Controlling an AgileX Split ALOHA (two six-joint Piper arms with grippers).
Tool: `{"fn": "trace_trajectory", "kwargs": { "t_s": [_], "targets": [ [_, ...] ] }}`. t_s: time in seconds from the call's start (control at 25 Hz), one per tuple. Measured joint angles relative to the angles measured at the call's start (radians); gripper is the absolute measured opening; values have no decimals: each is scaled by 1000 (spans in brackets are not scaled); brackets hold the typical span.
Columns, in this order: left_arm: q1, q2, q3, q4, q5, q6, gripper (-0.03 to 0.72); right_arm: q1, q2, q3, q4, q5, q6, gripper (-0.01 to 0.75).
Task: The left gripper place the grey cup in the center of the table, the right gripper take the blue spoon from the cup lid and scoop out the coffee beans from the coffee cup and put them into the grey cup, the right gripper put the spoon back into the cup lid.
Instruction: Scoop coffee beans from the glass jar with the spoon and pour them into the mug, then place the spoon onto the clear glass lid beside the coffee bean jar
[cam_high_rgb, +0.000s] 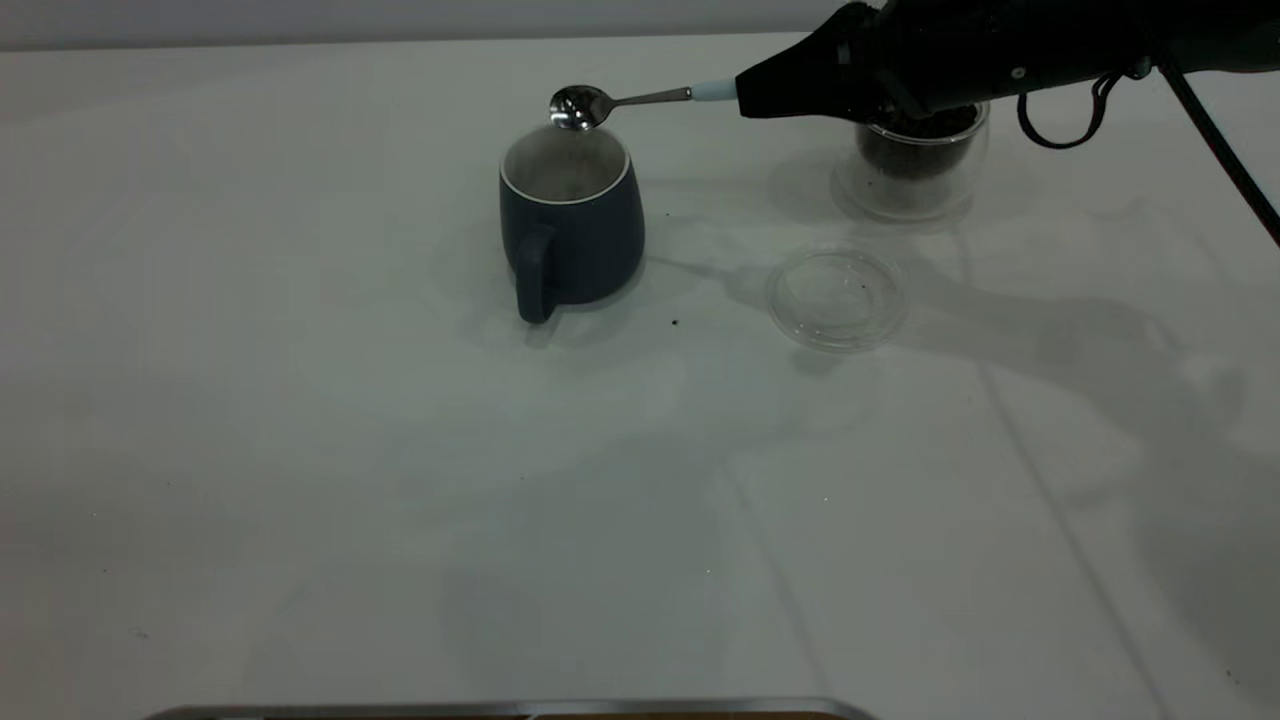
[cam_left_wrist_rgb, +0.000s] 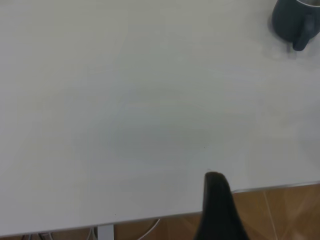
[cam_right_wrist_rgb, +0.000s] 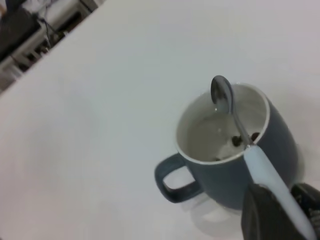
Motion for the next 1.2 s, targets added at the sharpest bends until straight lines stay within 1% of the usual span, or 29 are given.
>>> {"fn": "trace_trajectory", "kwargs": {
  "t_s": [0.08, 0.16, 0.24, 0.32, 0.4, 0.48, 0.6, 0.72, 0.84, 0.96, 1.2],
  "targets": [
    [0, 0, 0, 0, 0, 1, 568, 2, 0, 0, 0, -4, 10, 113],
    [0, 0, 0, 0, 0, 1, 568, -2, 0, 0, -3, 13, 98, 113],
    [0, 0, 0, 0, 0, 1, 568, -18, -9, 4, -22, 74, 228, 113],
    [0, 0, 0, 0, 0, 1, 568, -51, -42, 41, -41, 128, 314, 113],
    [0, 0, 0, 0, 0, 1, 568, -92, -97, 114, -27, 168, 378, 113],
    [0, 0, 0, 0, 0, 1, 568, -135, -149, 201, -8, 170, 434, 112],
    [0, 0, 0, 0, 0, 1, 568, -208, -199, 330, 2, 116, 540, 112],
    [0, 0, 0, 0, 0, 1, 568, -287, -201, 409, 9, 50, 591, 112],
    [0, 0, 0, 0, 0, 1, 568, -337, -201, 453, 9, -21, 615, 112],
    [0, 0, 0, 0, 0, 1, 568, -352, -196, 462, 9, -73, 631, 112],
    [0, 0, 0, 0, 0, 1, 568, -353, -88, 440, 10, -67, 636, 112]
  ]
}}
